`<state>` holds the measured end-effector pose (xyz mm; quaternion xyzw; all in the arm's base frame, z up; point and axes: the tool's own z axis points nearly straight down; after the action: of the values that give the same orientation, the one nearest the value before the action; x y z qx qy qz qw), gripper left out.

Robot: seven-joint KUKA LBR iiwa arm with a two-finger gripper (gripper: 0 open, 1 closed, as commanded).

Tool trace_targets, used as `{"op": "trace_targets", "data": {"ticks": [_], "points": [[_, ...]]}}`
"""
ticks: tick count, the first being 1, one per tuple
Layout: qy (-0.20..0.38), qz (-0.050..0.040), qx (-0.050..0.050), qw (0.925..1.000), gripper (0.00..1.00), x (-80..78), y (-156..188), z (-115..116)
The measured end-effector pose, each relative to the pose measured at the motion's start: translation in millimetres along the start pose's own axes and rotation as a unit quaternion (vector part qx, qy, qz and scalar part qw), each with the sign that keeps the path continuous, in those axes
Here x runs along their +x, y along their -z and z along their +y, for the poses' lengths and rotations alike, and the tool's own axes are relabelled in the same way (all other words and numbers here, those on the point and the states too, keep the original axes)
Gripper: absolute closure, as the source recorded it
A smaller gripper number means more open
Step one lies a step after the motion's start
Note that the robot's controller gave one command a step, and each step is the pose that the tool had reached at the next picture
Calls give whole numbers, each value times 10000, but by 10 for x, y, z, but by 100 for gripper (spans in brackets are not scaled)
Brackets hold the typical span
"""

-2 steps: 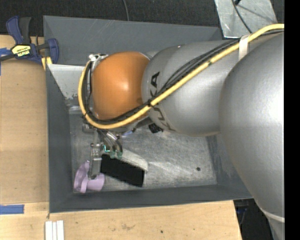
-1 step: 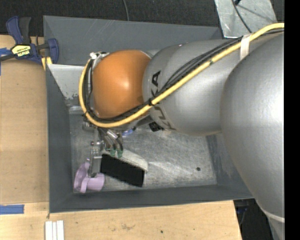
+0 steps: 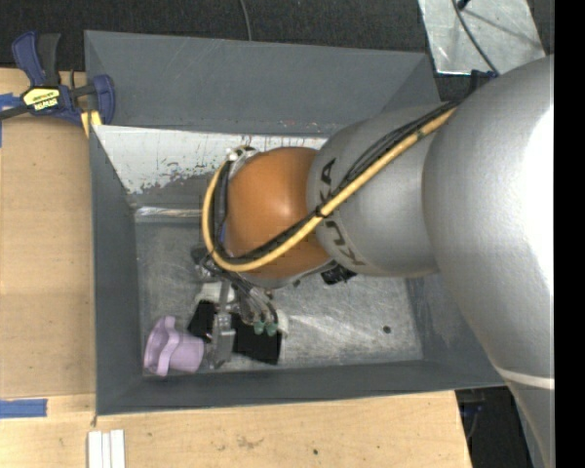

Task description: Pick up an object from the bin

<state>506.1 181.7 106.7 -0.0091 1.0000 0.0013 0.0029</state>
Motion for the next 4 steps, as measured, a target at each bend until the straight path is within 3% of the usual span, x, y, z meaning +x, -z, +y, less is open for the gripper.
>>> {"op": "trace_targets", "data": {"ticks": [1,2,3,4], "points": [[45,17,18,10000,0,47,-310,-240],[1791,35,13,9838,100,156,-115,-495],[1789,37,12,9839,100,156,-115,-494],[1842,57,8,9829,100,161,425,-473]]}}
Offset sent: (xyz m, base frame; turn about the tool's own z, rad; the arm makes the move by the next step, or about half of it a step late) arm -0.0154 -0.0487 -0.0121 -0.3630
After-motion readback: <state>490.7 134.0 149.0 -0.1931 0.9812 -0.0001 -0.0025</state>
